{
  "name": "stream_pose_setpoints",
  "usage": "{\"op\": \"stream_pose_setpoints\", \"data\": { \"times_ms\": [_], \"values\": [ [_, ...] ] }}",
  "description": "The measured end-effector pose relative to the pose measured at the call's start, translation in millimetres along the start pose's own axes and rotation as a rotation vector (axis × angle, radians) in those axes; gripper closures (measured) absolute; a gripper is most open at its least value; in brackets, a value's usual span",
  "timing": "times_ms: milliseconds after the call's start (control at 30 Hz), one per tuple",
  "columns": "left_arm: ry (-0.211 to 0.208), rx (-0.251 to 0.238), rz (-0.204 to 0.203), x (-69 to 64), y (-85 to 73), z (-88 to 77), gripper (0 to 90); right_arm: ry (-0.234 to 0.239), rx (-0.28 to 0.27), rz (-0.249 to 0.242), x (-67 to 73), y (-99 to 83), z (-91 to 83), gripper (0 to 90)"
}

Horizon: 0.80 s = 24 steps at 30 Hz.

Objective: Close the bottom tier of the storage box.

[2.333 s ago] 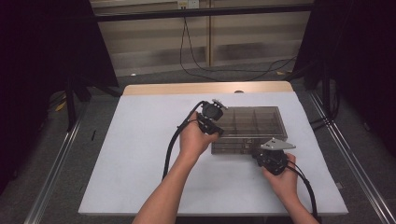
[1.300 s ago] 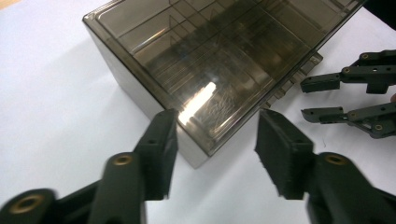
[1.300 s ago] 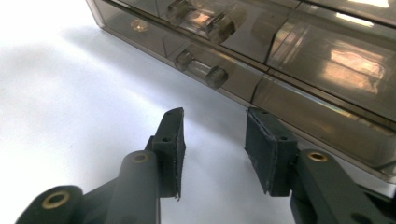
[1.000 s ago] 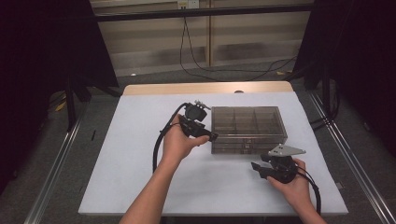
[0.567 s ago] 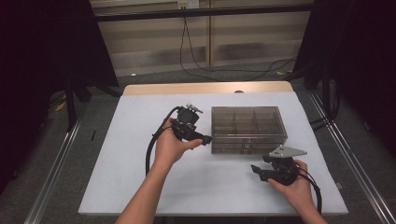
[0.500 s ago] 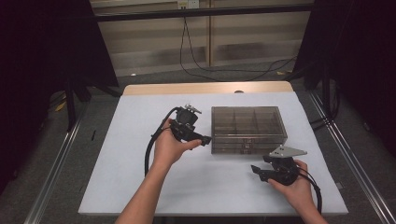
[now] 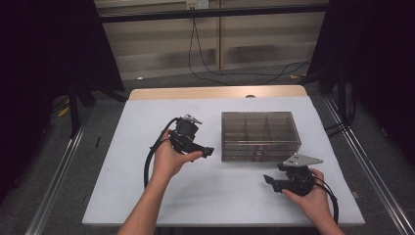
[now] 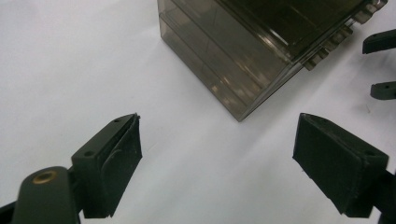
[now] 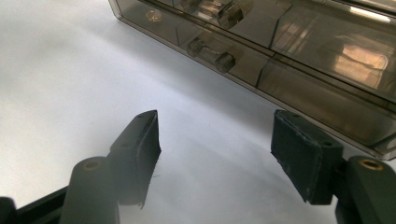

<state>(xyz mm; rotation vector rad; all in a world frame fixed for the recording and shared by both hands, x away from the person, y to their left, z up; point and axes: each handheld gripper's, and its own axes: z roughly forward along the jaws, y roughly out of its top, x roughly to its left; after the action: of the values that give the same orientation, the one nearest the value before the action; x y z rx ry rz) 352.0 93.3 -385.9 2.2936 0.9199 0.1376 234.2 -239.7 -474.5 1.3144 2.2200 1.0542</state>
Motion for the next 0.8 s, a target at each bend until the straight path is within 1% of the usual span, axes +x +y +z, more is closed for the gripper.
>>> {"op": "stream_pose_setpoints", "data": {
  "times_ms": [67,100,233,300,467,533,567,633,667,700,733,767,800],
  "values": [
    [0.003,0.008,0.002,1.5,-2.4,-0.5,14.7,-0.001,-0.004,0.003,-0.1,-0.2,-0.6,31.3],
    [0.004,0.008,0.010,2.8,-3.7,-0.9,14.6,0.000,-0.004,0.001,-0.5,-0.5,-1.0,31.2],
    [0.009,0.000,0.007,4.6,-8.7,-1.1,14.6,-0.002,-0.004,0.005,-1.6,-2.1,-1.9,30.1],
    [0.004,-0.002,0.006,5.9,-11.3,-1.5,14.6,0.002,-0.001,0.002,-2.9,-3.4,-2.3,29.9],
    [0.020,-0.004,0.015,8.2,-17.1,-2.8,14.5,-0.003,0.003,0.010,-4.8,-5.6,-3.4,28.7],
    [0.021,-0.008,0.012,8.6,-19.6,-2.8,14.4,0.005,0.002,0.012,-5.9,-6.4,-3.8,28.0],
    [0.018,-0.009,0.012,9.6,-21.0,-2.8,14.4,0.001,0.004,0.015,-6.0,-6.7,-4.2,27.8],
    [0.025,-0.002,0.010,11.1,-23.7,-3.2,14.3,0.005,0.001,0.019,-6.6,-7.4,-4.7,27.1],
    [0.021,-0.005,0.005,11.8,-25.2,-2.8,14.3,0.006,0.000,0.016,-7.1,-7.6,-4.7,26.7],
    [0.019,0.002,0.007,12.8,-26.5,-3.1,14.2,0.003,0.002,0.023,-7.0,-7.9,-5.1,26.5],
    [0.026,-0.004,0.000,12.8,-28.1,-2.7,14.2,0.007,0.008,0.028,-7.0,-8.0,-5.3,25.8],
    [0.028,0.001,0.005,13.8,-29.4,-2.9,14.2,0.006,0.008,0.024,-7.2,-8.1,-5.3,25.6],
    [0.027,-0.006,-0.004,13.9,-31.0,-2.5,14.2,0.007,0.006,0.025,-7.2,-8.4,-5.4,25.5]
  ]
}}
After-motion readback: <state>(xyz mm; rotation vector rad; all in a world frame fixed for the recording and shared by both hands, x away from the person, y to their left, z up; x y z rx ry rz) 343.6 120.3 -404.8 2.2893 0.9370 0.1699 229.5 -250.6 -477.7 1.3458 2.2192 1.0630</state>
